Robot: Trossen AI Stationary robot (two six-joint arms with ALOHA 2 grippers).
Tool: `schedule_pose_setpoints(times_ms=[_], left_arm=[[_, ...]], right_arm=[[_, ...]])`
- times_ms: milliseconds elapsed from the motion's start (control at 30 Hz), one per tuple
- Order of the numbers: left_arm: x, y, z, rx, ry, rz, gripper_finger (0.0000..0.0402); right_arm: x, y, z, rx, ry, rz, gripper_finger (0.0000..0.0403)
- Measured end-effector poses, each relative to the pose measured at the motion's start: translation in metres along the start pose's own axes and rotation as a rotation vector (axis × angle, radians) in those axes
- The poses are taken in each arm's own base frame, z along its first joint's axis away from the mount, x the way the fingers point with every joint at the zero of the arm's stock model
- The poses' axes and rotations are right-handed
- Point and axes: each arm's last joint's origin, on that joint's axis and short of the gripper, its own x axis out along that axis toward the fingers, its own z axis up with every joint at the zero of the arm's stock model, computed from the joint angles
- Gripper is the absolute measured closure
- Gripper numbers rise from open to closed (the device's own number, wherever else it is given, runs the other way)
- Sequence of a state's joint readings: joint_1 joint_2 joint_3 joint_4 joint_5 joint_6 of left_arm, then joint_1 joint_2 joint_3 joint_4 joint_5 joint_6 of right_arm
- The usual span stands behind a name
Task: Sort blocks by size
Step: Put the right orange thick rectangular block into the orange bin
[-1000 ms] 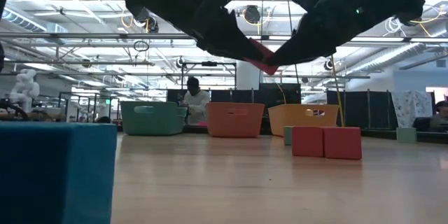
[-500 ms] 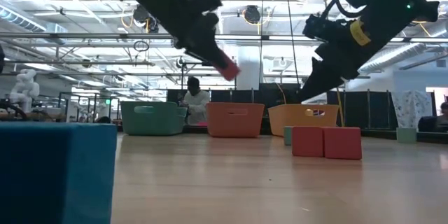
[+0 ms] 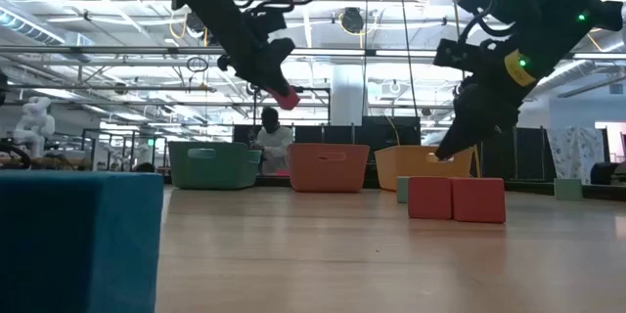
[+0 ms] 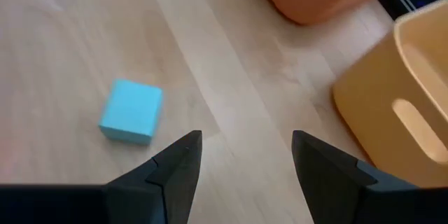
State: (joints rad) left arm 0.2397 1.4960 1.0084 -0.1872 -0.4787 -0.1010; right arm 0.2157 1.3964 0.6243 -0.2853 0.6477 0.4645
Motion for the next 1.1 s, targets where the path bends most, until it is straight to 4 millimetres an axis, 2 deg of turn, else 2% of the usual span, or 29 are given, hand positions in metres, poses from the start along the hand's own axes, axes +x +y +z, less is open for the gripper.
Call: schedule_pose_setpoints(times_ms=[167, 533, 933, 1100], left_arm=[[0.008, 0.015, -0.001, -0.048, 0.029, 0.029, 0.0266], [0.017, 0.023, 0.01, -0.12, -0.064, -0.085, 0.0266], [0.054, 0.006, 0.0, -0.136, -0.084, -0.169, 0.0266], [0.056, -0.011, -0.004, -0.171, -0.073, -0.195, 0.0266]], right_arm=[[0.0, -0.002, -0.004, 0.009, 0.032, -0.025, 0.0193], [0.001, -0.005, -0.003, -0.012, 0.023, -0.06, 0.0193], [0.001, -0.006, -0.005, -0.035, 0.043, -0.06, 0.0193], [0.001, -0.008, -0.009, -0.042, 0.078, -0.079, 0.0193]])
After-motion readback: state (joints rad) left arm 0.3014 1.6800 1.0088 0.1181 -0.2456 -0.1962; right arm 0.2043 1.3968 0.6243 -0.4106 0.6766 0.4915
